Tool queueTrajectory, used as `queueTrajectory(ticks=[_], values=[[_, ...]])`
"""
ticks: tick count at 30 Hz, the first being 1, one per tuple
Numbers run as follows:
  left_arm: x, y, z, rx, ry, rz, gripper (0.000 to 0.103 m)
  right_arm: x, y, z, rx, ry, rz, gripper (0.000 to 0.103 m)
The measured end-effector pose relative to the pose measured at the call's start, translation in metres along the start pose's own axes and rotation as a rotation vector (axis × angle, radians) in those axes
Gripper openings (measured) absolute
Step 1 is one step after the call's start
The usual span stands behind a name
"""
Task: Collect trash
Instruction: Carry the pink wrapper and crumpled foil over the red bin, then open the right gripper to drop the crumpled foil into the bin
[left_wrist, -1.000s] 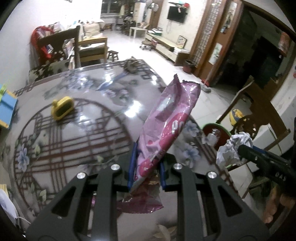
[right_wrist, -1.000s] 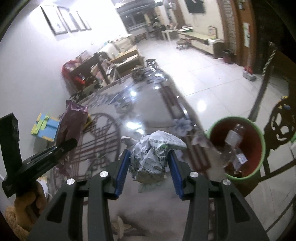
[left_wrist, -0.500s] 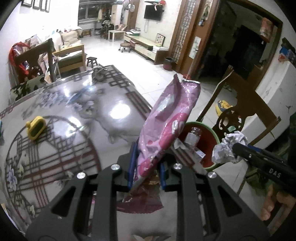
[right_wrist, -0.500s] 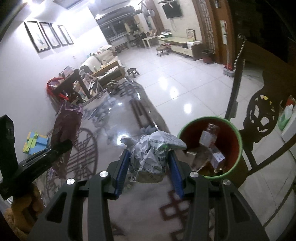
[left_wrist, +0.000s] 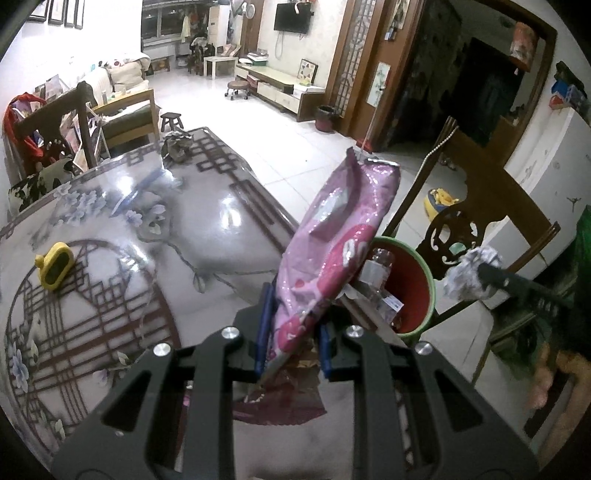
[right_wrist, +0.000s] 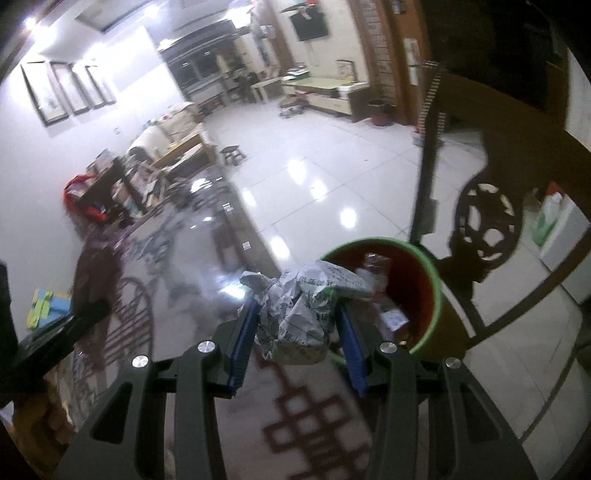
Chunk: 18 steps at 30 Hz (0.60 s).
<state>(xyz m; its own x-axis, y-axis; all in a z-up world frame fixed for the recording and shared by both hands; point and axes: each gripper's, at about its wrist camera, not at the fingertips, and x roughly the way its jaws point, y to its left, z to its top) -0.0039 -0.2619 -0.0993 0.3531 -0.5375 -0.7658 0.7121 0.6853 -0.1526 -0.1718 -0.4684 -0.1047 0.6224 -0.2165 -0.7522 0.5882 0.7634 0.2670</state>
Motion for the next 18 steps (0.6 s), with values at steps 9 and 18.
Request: queueTrajectory(ticks=[9,18], values=[[0.025,-0.018,0.005,0.034,0.038,-0.011,0.021,0.001,-0.049,0.014,0.078,-0.013,-0.073,0.043],[0.079,-0.064,0.021,0.117,0.099,-0.057,0.021,0.023,-0.058,0.017,0.065,0.031,-0.056,0.043]])
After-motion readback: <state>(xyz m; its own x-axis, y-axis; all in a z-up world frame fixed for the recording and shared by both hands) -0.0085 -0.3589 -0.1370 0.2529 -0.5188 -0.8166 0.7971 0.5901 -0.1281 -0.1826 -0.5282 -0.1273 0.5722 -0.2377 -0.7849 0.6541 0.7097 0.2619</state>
